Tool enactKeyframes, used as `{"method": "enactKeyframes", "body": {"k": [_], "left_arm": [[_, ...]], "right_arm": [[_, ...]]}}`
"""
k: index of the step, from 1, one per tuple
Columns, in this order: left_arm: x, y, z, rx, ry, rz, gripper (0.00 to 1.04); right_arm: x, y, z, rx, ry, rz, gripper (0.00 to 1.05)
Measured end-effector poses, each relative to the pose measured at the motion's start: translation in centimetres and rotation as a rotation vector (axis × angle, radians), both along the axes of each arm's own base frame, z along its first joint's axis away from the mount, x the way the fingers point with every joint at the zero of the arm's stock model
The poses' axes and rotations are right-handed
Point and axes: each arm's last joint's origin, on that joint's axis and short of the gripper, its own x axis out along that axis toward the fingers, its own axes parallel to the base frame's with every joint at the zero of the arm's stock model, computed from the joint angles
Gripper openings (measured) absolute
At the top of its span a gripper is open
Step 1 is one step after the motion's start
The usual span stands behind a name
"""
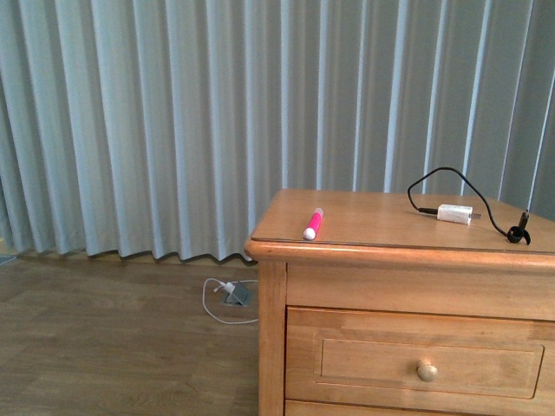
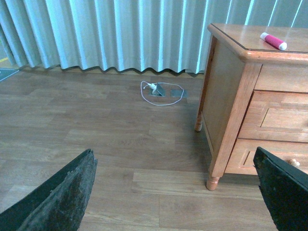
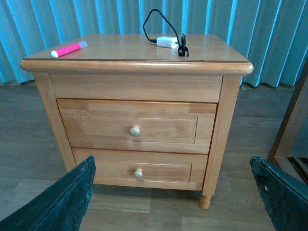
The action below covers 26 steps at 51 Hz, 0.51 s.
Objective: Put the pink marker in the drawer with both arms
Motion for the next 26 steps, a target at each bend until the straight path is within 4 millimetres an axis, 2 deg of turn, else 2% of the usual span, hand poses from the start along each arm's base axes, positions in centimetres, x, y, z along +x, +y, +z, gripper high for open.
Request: {"method": "enactKeyframes", "body": {"k": [26], "left_arm": [[0.00, 0.00, 0.00, 0.000, 0.000, 0.000, 0.99]], "right_arm": [[0.00, 0.00, 0.00, 0.000, 0.000, 0.000, 0.96]]}}
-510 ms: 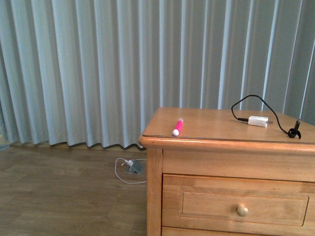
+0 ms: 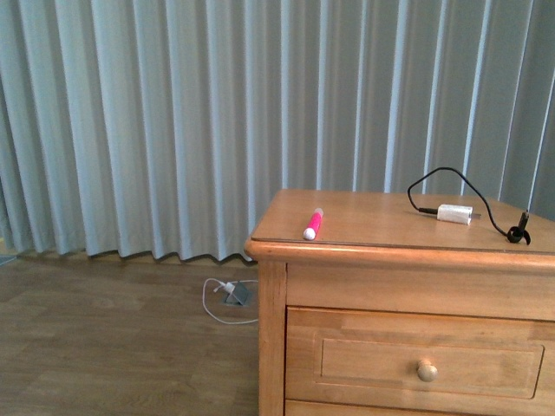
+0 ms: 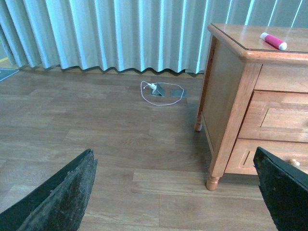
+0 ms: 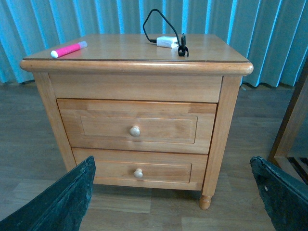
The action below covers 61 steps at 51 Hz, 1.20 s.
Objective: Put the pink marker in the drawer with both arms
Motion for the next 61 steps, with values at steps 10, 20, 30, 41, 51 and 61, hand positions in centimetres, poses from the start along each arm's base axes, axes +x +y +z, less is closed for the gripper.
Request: {"method": "enactKeyframes", "body": {"k": [10, 20, 30, 41, 51, 61], "left_arm": [[0.0, 0.0, 0.0, 0.000, 0.000, 0.000, 0.99], [0.0, 0.0, 0.0, 0.000, 0.000, 0.000, 0.99], [0.0, 0.0, 0.0, 0.000, 0.000, 0.000, 0.99], [0.0, 0.0, 0.0, 0.000, 0.000, 0.000, 0.99], [0.0, 0.0, 0.0, 0.000, 0.000, 0.000, 0.99], [0.0, 0.0, 0.0, 0.000, 0.000, 0.000, 0.99]], "right_arm": [[0.0, 0.0, 0.0, 0.000, 0.000, 0.000, 0.96], [0.0, 0.1, -0.1, 0.007, 0.044, 0.032, 0.96], [2.0, 0.5, -0.2, 0.022, 0.241, 0.097, 0.96], [9.0, 2.1, -0.6, 0.031, 0.352, 0.114, 0.96], [16.6, 3.9, -2.5, 0.037, 0.437, 0.056, 0.96], [21.9, 5.6, -4.5, 0.029, 0.453, 0.012, 0.96]]}}
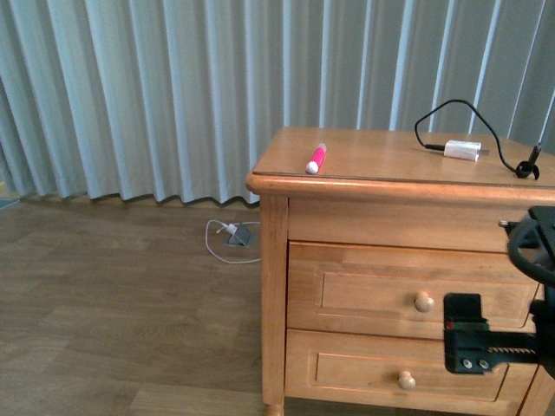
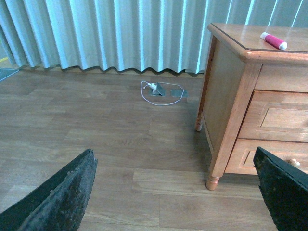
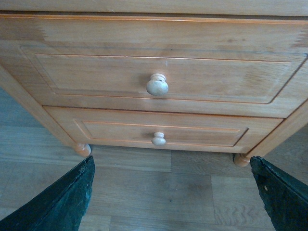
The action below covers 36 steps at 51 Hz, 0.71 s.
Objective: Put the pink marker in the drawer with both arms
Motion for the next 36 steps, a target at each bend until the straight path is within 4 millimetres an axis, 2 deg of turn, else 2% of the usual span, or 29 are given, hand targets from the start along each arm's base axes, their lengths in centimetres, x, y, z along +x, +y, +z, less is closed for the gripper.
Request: {"method": "enactKeyframes", "body": {"k": [11, 17, 36], "left_arm": [[0.0, 0.0, 0.0, 0.000, 0.000, 0.000, 0.99], [0.0, 0.0, 0.0, 0.000, 0.000, 0.000, 0.99], [0.0, 0.0, 0.0, 0.000, 0.000, 0.000, 0.99]], "right_arm": [[4.8, 1.7, -2.1, -0.017, -0.003, -0.029, 0.96], [6.8, 2.2, -3.0, -0.020, 0.000, -0.038, 0.96], [10.5, 2.6, -4.1, -0.028, -0.003, -0.058, 0.96]]}}
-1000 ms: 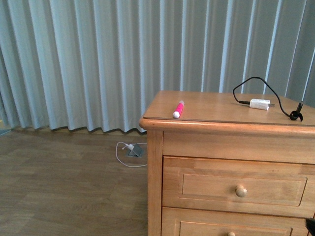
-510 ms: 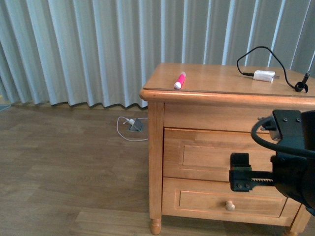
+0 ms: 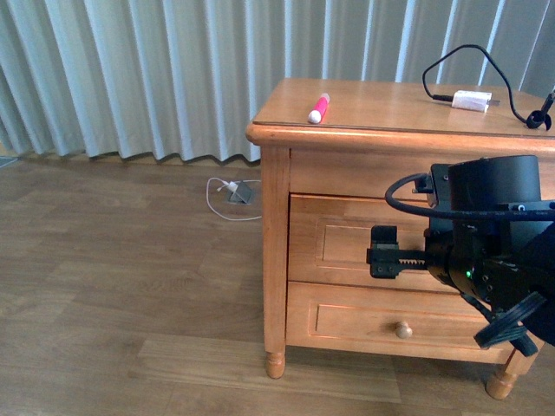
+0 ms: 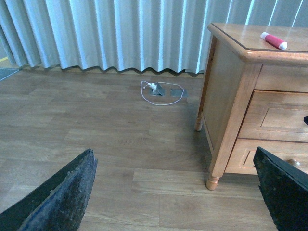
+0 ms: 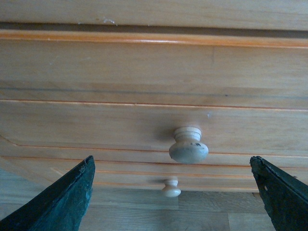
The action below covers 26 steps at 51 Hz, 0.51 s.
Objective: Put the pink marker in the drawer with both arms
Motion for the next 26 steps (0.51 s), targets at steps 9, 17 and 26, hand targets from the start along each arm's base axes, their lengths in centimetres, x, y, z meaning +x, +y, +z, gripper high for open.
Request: {"method": "enactKeyframes", "body": {"k": [9, 17, 26], "left_arm": [[0.0, 0.0, 0.0, 0.000, 0.000, 0.000, 0.99], [0.0, 0.0, 0.0, 0.000, 0.000, 0.000, 0.99], [0.0, 0.0, 0.0, 0.000, 0.000, 0.000, 0.99]], "right_arm": [[1.0, -0.2, -0.4, 0.000, -0.001, -0.009, 0.96], [1.7, -0.4, -0.6, -0.003, 0.000, -0.021, 0.96], [2.1, -0.9, -1.5, -0.018, 0.026, -0.029, 0.96]]}}
